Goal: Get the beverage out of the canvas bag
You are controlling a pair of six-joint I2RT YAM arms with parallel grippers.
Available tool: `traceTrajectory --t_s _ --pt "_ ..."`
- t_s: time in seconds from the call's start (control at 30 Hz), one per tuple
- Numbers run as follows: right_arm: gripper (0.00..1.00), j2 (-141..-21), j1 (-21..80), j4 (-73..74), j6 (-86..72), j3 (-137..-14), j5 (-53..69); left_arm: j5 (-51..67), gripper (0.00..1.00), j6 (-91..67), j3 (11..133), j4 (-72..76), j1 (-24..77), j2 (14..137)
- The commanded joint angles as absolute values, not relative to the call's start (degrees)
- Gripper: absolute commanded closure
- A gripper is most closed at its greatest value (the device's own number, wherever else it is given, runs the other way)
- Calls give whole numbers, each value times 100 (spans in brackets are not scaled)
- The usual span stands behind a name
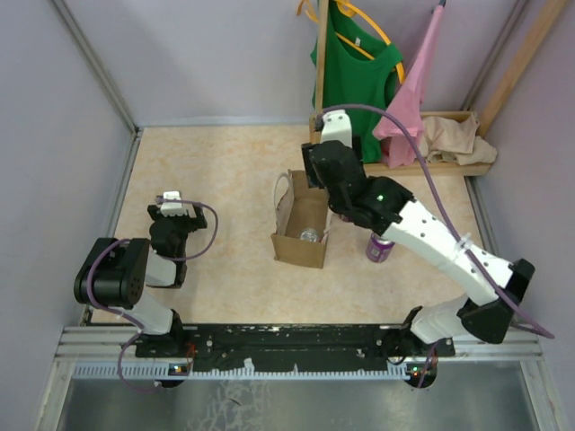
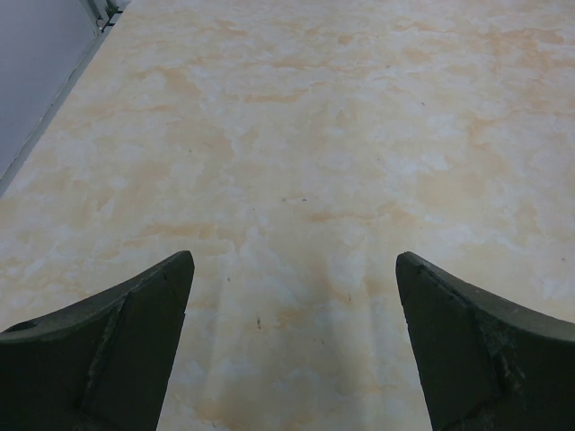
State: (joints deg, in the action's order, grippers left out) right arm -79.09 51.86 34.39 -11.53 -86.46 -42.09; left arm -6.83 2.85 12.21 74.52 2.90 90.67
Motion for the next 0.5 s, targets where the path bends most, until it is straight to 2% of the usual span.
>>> traceTrajectory --t_s 0.0,0.2,0.47 --pt "100 -7111 5191 3156 -914 -9102 -5437 -656 0 314 1292 7550 323 9142" --pt "100 -6660 4949 3934 -1429 -8963 -6218 -652 0 315 1292 7550 319 9141" --pt "100 -6113 4439 4686 -2557 -7629 -5251 -654 0 311 1292 7550 320 9141"
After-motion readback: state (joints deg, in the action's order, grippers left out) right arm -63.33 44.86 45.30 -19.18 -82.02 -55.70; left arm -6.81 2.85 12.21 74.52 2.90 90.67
